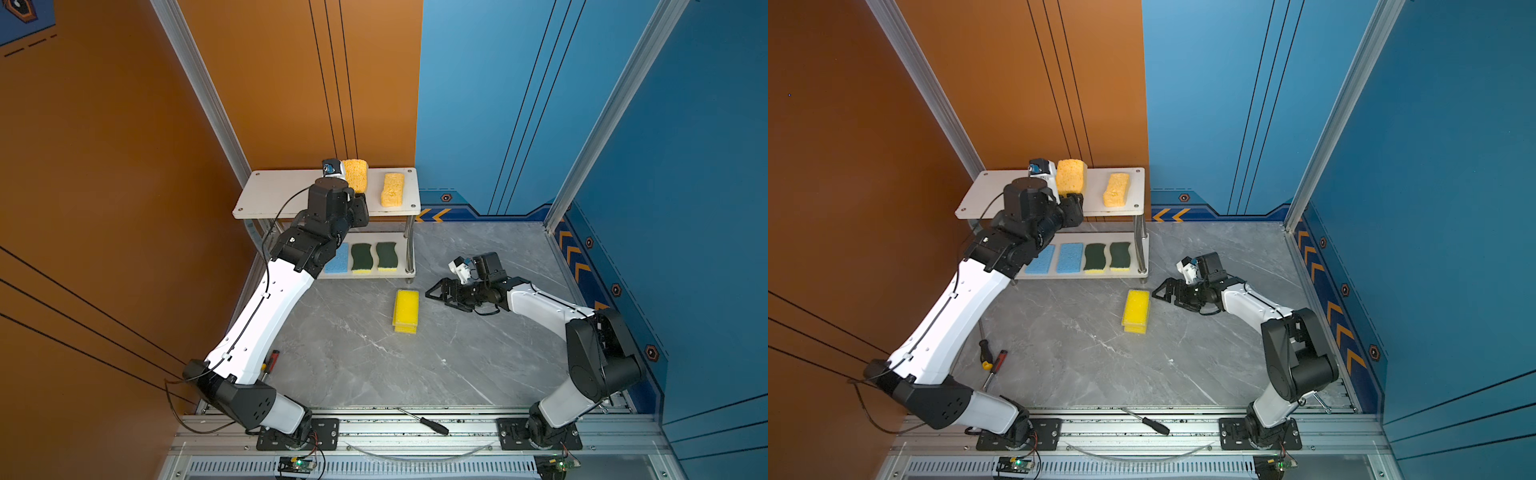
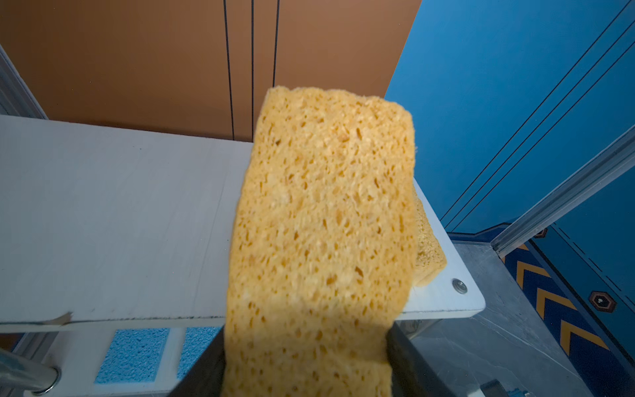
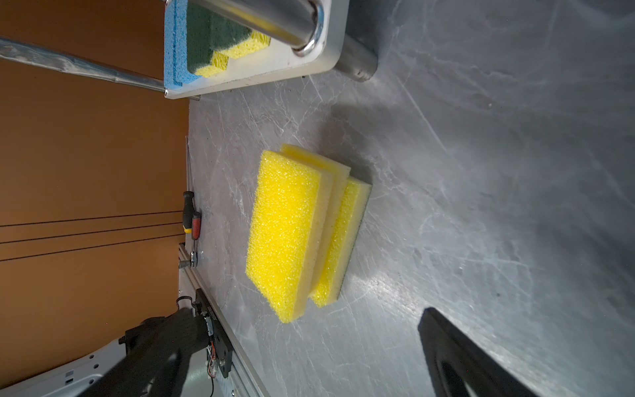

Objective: Place and organize the cleaning sponges onto the shelf
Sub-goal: 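Lift the orange sponge with the left gripper up to the top shelf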

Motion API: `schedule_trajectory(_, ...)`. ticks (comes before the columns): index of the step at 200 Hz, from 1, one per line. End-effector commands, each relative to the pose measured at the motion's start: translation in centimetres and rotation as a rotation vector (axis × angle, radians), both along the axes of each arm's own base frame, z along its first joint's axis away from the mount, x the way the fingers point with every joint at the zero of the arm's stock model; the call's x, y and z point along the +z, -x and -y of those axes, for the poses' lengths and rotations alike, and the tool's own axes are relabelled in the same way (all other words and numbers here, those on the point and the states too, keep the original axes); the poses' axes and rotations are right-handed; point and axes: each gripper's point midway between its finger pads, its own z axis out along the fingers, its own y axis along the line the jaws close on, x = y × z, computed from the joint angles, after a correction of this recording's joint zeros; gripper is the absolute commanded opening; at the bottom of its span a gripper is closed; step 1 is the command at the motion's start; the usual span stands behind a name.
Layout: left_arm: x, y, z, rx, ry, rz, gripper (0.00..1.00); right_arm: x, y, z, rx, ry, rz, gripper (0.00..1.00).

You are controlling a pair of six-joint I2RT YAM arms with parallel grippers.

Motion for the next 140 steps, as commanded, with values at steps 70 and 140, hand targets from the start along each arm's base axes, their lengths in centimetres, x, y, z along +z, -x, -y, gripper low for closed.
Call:
schedule_trajectory(70, -0.7, -3.2, 1.2, -0.009, 0.085, -0.079, 0.48, 0.4, 0.0, -0.2, -0.005, -0.02, 0.024, 1.0)
schedule_trajectory(140, -2.5, -4.3, 1.0, 0.022, 0.081, -0.116, 0.48, 0.2, 0.3, 0.0, -0.004, -0.025, 0.021, 1.0)
